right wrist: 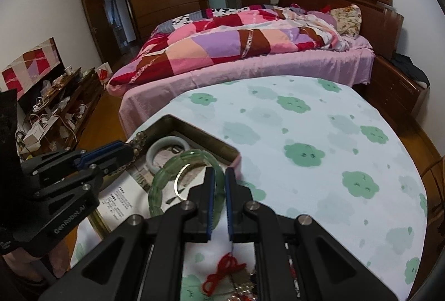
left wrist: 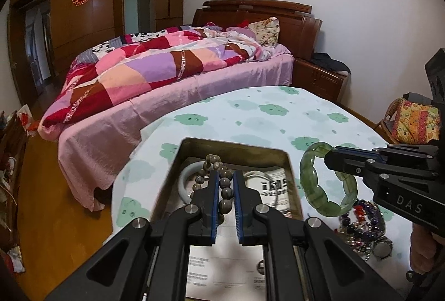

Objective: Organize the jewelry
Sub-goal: 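Lower the green bangle into the tin with the right tool while the left holds the grey bracelet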

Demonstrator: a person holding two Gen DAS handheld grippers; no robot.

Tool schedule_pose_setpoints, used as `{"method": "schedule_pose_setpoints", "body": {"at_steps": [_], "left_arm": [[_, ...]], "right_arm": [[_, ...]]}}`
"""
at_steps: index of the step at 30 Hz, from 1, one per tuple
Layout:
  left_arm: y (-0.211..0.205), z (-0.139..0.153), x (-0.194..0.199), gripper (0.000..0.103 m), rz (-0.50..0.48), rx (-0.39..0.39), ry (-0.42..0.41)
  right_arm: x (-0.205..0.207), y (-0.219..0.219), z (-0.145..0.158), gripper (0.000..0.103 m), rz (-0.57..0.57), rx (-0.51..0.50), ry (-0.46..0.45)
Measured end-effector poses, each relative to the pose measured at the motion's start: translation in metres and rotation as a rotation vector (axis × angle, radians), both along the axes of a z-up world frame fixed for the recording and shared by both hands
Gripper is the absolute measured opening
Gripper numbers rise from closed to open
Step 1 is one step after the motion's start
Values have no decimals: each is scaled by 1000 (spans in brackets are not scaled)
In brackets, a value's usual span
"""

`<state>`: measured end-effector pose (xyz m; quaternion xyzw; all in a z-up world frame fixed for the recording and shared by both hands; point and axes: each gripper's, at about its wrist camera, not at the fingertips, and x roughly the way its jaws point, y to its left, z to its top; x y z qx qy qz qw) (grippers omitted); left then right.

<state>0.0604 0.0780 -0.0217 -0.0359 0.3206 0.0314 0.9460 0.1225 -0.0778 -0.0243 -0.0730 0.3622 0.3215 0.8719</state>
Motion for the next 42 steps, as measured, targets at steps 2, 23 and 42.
{"method": "schedule_pose_setpoints", "body": {"at_steps": [2, 23, 42], "left_arm": [[3, -1, 0, 9, 5, -2, 2], [18, -27, 10, 9, 27, -12, 61], [19, -41, 13, 9, 30, -5, 101]], "right_arm": [[-1, 6, 0, 9, 12, -4, -2], [-3, 46, -31, 10, 74, -80, 32], [-6, 50, -45, 11, 74, -107, 46]]}}
